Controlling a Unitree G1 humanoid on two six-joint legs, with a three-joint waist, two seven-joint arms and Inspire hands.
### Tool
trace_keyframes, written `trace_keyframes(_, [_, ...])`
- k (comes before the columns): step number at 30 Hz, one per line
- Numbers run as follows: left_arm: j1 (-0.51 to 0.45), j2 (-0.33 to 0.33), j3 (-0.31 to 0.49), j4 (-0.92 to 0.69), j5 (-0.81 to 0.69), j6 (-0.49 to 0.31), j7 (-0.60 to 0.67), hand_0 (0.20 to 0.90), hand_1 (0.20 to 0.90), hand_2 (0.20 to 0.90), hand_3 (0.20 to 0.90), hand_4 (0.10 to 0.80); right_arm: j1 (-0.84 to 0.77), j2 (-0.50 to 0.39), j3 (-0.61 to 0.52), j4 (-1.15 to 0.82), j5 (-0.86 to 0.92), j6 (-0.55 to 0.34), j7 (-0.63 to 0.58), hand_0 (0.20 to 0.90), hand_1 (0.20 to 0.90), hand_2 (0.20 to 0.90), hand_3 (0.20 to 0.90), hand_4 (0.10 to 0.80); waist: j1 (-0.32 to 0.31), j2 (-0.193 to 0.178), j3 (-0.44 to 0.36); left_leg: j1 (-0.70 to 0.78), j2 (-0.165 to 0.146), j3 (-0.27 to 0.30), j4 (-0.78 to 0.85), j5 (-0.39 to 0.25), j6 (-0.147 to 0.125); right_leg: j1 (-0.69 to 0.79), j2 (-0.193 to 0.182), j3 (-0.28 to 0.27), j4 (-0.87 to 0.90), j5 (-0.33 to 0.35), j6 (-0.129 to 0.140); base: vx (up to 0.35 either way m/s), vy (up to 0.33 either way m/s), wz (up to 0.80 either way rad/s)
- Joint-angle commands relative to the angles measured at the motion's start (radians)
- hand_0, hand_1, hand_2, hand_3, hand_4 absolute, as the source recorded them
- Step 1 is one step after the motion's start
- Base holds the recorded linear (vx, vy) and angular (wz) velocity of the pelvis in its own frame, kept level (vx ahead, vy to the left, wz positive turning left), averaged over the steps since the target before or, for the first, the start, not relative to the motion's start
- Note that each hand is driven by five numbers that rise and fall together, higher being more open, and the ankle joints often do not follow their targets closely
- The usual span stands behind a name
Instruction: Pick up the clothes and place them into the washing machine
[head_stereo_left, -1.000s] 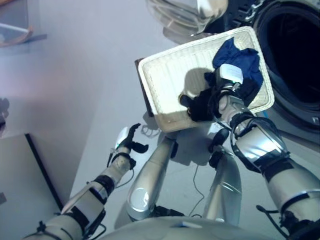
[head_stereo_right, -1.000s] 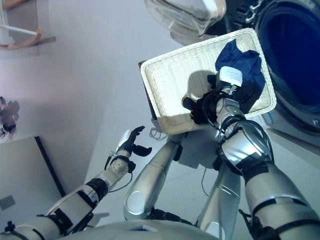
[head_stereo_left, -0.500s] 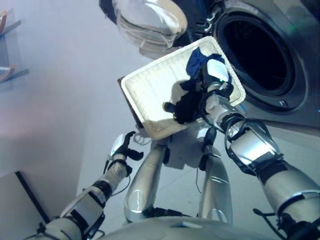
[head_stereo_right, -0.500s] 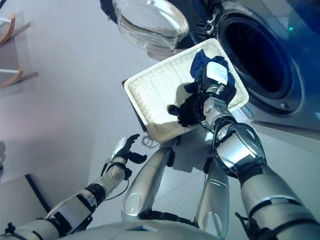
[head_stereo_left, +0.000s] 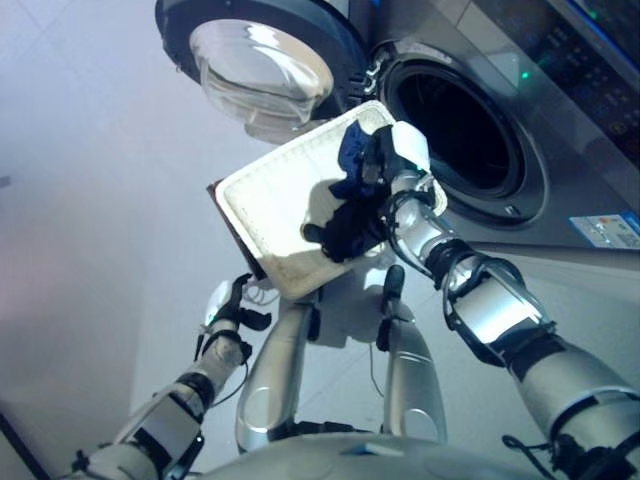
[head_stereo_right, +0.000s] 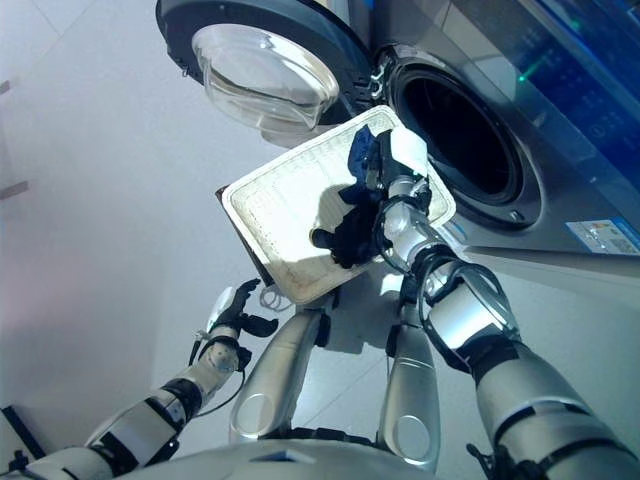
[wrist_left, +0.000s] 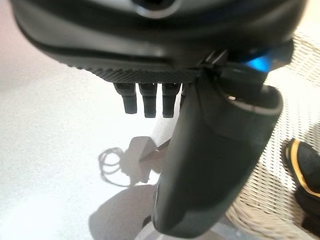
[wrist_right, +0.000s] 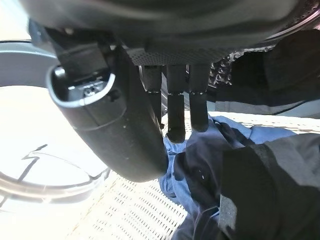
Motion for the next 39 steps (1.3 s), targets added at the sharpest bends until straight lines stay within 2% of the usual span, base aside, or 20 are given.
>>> trace_keyframes(1, [0.046, 0.021, 0.053, 0.057, -0.023, -0.013, 0.03, 0.9, 0.9, 0.9, 0.9, 0.8, -0.047, 0.006, 0.025, 0.013, -0.016, -0.034, -0.015, 0.9, 0.9, 0.9, 0.9, 0.8, 0.018, 0.008, -0.012, 0.001, -0.024, -0.001, -0.115, 0.058, -0.025, 0.005, 0.035, -0.036, 0.092, -0.077, -0.026, 0.0, 0.0, 0.0])
trace_keyframes(4, [0.04, 0.021, 0.06, 0.065, -0.018, -0.01, 0.023, 0.9, 0.9, 0.9, 0.9, 0.8, -0.047, 0.033, 0.025, 0.137, -0.041, -0.019, -0.027, 0.9, 0.9, 0.9, 0.9, 0.8, 0.024, 0.016, -0.011, -0.001, -0.024, -0.001, -0.113, 0.057, -0.025, 0.001, 0.033, -0.036, 0.094, -0.075, -0.027, 0.0, 0.0, 0.0])
trace_keyframes(7, [0.032, 0.021, 0.055, 0.058, -0.01, -0.008, 0.02, 0.9, 0.9, 0.9, 0.9, 0.8, -0.056, 0.023, 0.021, 0.209, -0.058, -0.004, -0.035, 0.9, 0.9, 0.9, 0.9, 0.8, 0.039, 0.032, -0.01, -0.006, -0.028, -0.001, -0.111, 0.057, -0.025, -0.003, 0.03, -0.037, 0.095, -0.074, -0.028, 0.001, 0.008, -0.04])
trace_keyframes(18, [0.0, 0.023, 0.024, 0.025, 0.012, 0.004, 0.005, 0.9, 0.9, 0.9, 0.9, 0.8, -0.151, -0.065, 0.038, 0.355, -0.134, 0.069, -0.005, 0.9, 0.9, 0.9, 0.9, 0.8, 0.091, 0.089, 0.018, -0.078, -0.044, -0.003, -0.072, 0.056, -0.027, -0.068, 0.011, -0.054, 0.137, -0.082, -0.035, -0.007, 0.0, 0.0])
trace_keyframes(19, [-0.006, 0.023, 0.018, 0.019, 0.015, 0.004, 0.004, 0.9, 0.9, 0.9, 0.9, 0.8, -0.167, -0.082, 0.039, 0.374, -0.135, 0.078, 0.002, 0.9, 0.9, 0.9, 0.9, 0.8, 0.095, 0.093, 0.024, -0.08, -0.053, -0.009, -0.06, 0.033, -0.032, -0.07, 0.0, -0.053, 0.156, -0.112, -0.03, 0.039, -0.012, 0.04])
trace_keyframes(20, [-0.008, 0.02, 0.01, 0.01, 0.018, 0.003, 0.002, 0.9, 0.9, 0.9, 0.9, 0.8, -0.178, -0.104, 0.04, 0.383, -0.136, 0.081, 0.004, 0.9, 0.9, 0.9, 0.9, 0.8, 0.102, 0.104, 0.028, -0.093, -0.055, -0.01, -0.05, 0.032, -0.032, -0.083, -0.005, -0.055, 0.166, -0.115, -0.032, 0.054, -0.013, 0.06])
trace_keyframes(24, [-0.019, 0.01, -0.011, -0.014, 0.035, -0.002, -0.002, 0.9, 0.9, 0.9, 0.9, 0.8, -0.173, -0.164, 0.019, 0.377, -0.11, 0.063, 0.009, 0.9, 0.9, 0.9, 0.9, 0.8, 0.119, 0.141, 0.04, -0.133, -0.063, -0.015, -0.035, 0.037, -0.035, -0.119, -0.018, -0.058, 0.194, -0.123, -0.036, 0.002, -0.006, 0.08])
trace_keyframes(30, [-0.02, -0.001, -0.011, -0.02, 0.025, 0.0, -0.006, 0.9, 0.9, 0.9, 0.9, 0.8, -0.182, -0.141, -0.045, 0.345, 0.028, 0.015, 0.053, 0.9, 0.9, 0.9, 0.9, 0.8, 0.137, 0.176, 0.038, -0.139, -0.074, -0.025, -0.041, 0.046, -0.04, -0.133, -0.031, -0.067, 0.219, -0.142, -0.037, 0.033, -0.003, 0.13])
trace_keyframes(31, [-0.019, 0.001, -0.012, -0.024, 0.026, -0.003, -0.007, 0.9, 0.9, 0.9, 0.9, 0.8, -0.186, -0.137, -0.056, 0.338, 0.054, 0.006, 0.054, 0.3, 0.3, 0.3, 0.3, 0.4, 0.137, 0.179, 0.037, -0.137, -0.076, -0.027, -0.042, 0.047, -0.042, -0.131, -0.032, -0.07, 0.221, -0.144, -0.038, 0.04, -0.001, 0.12])
trace_keyframes(33, [-0.016, 0.0, -0.012, -0.03, 0.023, -0.007, -0.003, 0.9, 0.9, 0.9, 0.9, 0.8, -0.176, -0.126, -0.123, 0.312, 0.175, -0.027, 0.038, 0.3, 0.3, 0.3, 0.3, 0.4, 0.138, 0.182, 0.031, -0.126, -0.078, -0.034, -0.054, 0.049, -0.042, -0.121, -0.033, -0.073, 0.222, -0.153, -0.037, 0.014, 0.004, 0.2])
trace_keyframes(34, [-0.013, -0.002, -0.014, -0.035, 0.021, -0.01, 0.0, 0.9, 0.9, 0.9, 0.9, 0.8, -0.164, -0.119, -0.178, 0.286, 0.279, -0.059, 0.033, 0.3, 0.3, 0.3, 0.3, 0.4, 0.144, 0.192, 0.027, -0.129, -0.071, -0.033, -0.063, 0.075, -0.039, -0.12, -0.027, -0.085, 0.211, -0.13, -0.044, 0.045, -0.01, 0.16])
trace_keyframes(35, [-0.011, -0.002, -0.015, -0.034, 0.021, -0.01, 0.0, 0.9, 0.9, 0.9, 0.9, 0.8, -0.162, -0.119, -0.179, 0.286, 0.279, -0.058, 0.034, 0.3, 0.3, 0.3, 0.3, 0.4, 0.139, 0.183, 0.027, -0.116, -0.08, -0.037, -0.061, 0.052, -0.044, -0.109, -0.034, -0.077, 0.219, -0.158, -0.037, -0.021, 0.01, 0.11])
trace_keyframes(36, [-0.009, 0.001, -0.015, -0.039, 0.028, -0.012, 0.002, 0.9, 0.9, 0.9, 0.9, 0.8, -0.138, -0.109, -0.247, 0.249, 0.414, -0.104, 0.04, 0.3, 0.3, 0.3, 0.3, 0.4, 0.145, 0.192, 0.021, -0.109, -0.075, -0.037, -0.075, 0.075, -0.039, -0.098, -0.029, -0.089, 0.204, -0.135, -0.041, 0.053, -0.003, 0.1])
trace_keyframes(39, [-0.002, 0.014, -0.016, -0.036, 0.033, -0.02, 0.005, 0.9, 0.9, 0.9, 0.9, 0.8, -0.107, -0.085, -0.337, 0.17, 0.63, -0.175, 0.044, 0.3, 0.3, 0.3, 0.3, 0.4, 0.134, 0.178, 0.012, -0.072, -0.075, -0.039, -0.089, 0.069, -0.037, -0.064, -0.031, -0.094, 0.195, -0.142, -0.038, 0.031, 0.017, 0.06])
